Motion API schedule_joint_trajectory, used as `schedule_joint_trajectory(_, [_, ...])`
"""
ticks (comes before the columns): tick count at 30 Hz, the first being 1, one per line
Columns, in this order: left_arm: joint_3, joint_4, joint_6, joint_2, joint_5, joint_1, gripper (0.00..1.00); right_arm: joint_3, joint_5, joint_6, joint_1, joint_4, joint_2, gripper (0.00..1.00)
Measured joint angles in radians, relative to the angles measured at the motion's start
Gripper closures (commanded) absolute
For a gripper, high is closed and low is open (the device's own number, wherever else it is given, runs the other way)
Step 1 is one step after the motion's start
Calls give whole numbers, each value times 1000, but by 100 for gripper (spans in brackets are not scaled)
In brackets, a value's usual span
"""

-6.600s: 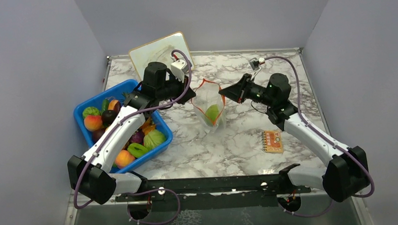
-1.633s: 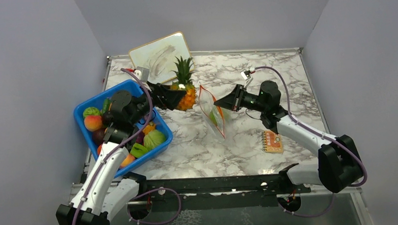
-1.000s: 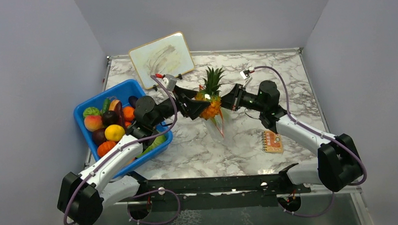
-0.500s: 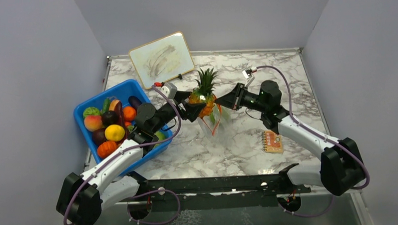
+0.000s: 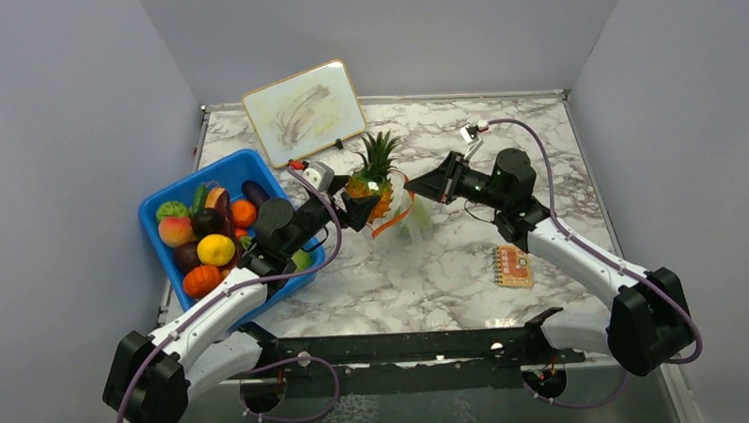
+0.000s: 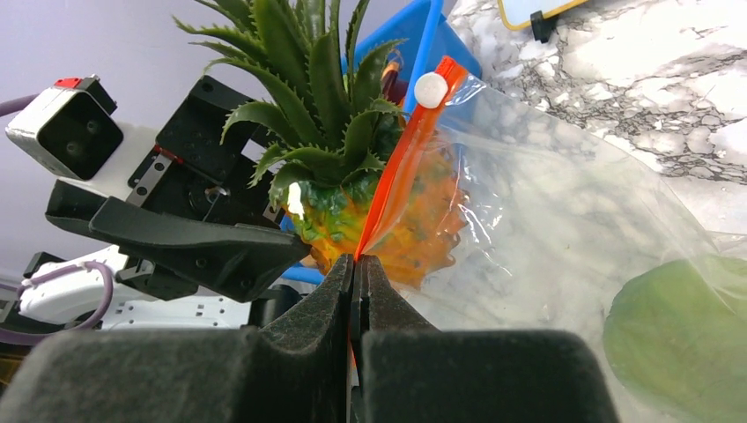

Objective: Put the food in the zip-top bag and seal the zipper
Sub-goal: Place the fake fruit in the zipper food storage bag.

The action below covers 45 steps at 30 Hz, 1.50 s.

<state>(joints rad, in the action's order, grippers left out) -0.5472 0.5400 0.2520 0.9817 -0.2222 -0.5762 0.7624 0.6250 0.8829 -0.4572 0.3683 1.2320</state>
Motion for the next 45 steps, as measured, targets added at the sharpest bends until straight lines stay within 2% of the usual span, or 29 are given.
schedule_joint_trajectory(9, [0,-35,-26,-25,34,0,76,0,-16,-4,0,-17,-32,99])
schedule_joint_trajectory(18, [-25,-29,84,-32,7,0,76,-30,-16,48,0,27,-32,99])
schedule_joint_trajectory(36, [-24,264,328,-41,-24,-1,76,-33,-15,85,0,63,-15,99])
schedule_joint_trajectory(45, [66,357,323,-36,-23,-2,74,-34,-15,93,0,74,-15,99])
